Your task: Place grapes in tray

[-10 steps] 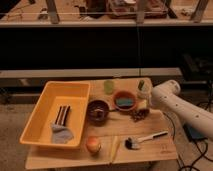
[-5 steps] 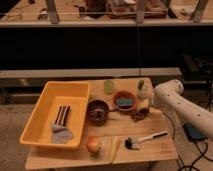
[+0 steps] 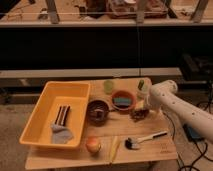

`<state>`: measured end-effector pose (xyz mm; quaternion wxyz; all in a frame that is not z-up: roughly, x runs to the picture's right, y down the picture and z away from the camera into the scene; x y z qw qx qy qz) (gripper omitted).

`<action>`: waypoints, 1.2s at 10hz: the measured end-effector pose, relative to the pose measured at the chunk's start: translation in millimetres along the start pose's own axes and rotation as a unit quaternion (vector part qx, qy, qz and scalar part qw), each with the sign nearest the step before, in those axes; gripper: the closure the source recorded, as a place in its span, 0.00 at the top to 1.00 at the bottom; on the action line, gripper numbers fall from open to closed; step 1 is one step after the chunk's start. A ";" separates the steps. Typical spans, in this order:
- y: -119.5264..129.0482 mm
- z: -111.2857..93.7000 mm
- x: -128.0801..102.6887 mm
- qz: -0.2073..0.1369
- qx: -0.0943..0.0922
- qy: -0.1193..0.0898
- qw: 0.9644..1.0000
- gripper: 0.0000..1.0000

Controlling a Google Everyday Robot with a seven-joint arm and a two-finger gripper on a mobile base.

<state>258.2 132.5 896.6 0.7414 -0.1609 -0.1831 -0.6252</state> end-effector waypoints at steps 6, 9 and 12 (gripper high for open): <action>-23.3 17.1 -14.5 -0.008 0.018 -0.025 1.000 0.37; -23.5 11.8 -14.6 -0.008 0.018 -0.025 0.999 0.07; -26.8 10.2 -15.8 -0.010 0.019 -0.027 0.999 0.00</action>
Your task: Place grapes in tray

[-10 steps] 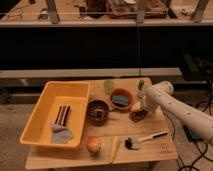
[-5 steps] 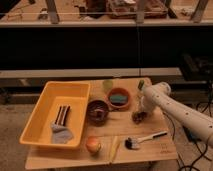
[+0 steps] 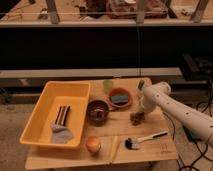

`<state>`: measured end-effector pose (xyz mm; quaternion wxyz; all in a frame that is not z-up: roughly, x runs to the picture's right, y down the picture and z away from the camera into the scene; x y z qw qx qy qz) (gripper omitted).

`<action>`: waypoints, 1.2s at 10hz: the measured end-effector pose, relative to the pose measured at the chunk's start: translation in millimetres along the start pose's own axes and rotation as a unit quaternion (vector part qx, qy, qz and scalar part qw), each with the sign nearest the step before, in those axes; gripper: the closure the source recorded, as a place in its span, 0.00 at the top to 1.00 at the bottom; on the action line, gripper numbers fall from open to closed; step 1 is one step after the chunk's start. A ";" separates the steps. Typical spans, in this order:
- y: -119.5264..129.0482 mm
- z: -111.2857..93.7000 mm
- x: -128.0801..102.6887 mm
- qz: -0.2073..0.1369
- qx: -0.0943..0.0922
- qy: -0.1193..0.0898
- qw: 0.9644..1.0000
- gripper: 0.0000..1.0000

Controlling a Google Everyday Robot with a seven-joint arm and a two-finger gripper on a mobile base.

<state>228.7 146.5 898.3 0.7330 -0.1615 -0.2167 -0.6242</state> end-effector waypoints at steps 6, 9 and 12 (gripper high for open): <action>6.4 -102.5 51.1 -0.016 0.040 0.069 0.997 0.00; -3.1 -173.6 79.9 -0.031 0.092 0.115 0.989 0.00; -40.7 -239.5 87.8 -0.084 0.184 0.187 0.961 0.00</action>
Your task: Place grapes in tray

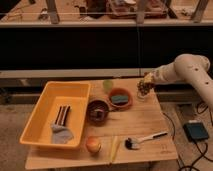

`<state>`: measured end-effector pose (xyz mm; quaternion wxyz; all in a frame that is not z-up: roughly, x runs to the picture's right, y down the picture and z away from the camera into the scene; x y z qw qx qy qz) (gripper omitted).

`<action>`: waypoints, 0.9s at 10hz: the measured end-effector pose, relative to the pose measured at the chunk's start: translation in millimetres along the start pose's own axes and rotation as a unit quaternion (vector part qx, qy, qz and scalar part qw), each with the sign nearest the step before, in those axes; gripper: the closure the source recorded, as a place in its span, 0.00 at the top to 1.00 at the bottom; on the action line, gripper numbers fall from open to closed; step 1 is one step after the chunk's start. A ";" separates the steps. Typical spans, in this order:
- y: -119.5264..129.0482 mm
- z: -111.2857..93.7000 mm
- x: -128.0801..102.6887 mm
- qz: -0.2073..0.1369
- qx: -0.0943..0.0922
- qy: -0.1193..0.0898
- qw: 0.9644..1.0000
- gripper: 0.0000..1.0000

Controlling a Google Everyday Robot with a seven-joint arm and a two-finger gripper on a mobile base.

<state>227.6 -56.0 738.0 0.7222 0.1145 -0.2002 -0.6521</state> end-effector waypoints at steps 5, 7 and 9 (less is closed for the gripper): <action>-42.7 -30.9 20.0 -0.059 0.087 0.054 0.993 0.00; -46.1 -29.7 20.3 -0.062 0.090 0.054 0.993 0.00; -62.5 -31.5 22.4 -0.083 0.106 0.059 0.989 0.00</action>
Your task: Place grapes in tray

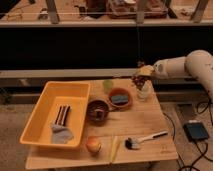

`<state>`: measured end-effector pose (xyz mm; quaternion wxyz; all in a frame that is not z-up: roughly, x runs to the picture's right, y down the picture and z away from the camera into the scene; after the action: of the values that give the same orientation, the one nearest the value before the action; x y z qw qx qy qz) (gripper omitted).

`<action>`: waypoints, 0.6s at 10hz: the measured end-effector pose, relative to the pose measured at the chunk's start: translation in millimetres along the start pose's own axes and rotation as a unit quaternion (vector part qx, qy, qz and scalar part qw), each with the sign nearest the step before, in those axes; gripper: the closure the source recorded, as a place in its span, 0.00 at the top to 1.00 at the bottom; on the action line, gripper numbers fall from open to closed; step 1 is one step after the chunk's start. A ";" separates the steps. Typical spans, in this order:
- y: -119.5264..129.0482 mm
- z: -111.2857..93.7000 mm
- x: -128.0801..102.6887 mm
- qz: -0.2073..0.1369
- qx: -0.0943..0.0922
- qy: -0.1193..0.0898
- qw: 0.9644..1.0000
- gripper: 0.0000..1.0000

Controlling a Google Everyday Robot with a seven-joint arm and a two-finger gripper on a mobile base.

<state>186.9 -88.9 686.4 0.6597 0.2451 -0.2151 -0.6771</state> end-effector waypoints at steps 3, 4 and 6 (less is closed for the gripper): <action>-56.6 21.2 5.9 -0.042 0.037 -0.001 0.998 0.00; -82.0 32.5 6.1 -0.059 0.050 -0.003 0.997 0.00; -133.6 55.8 2.3 -0.094 0.076 -0.010 0.993 0.00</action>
<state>47.3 -88.0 648.0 0.5705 0.3071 -0.2482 -0.7201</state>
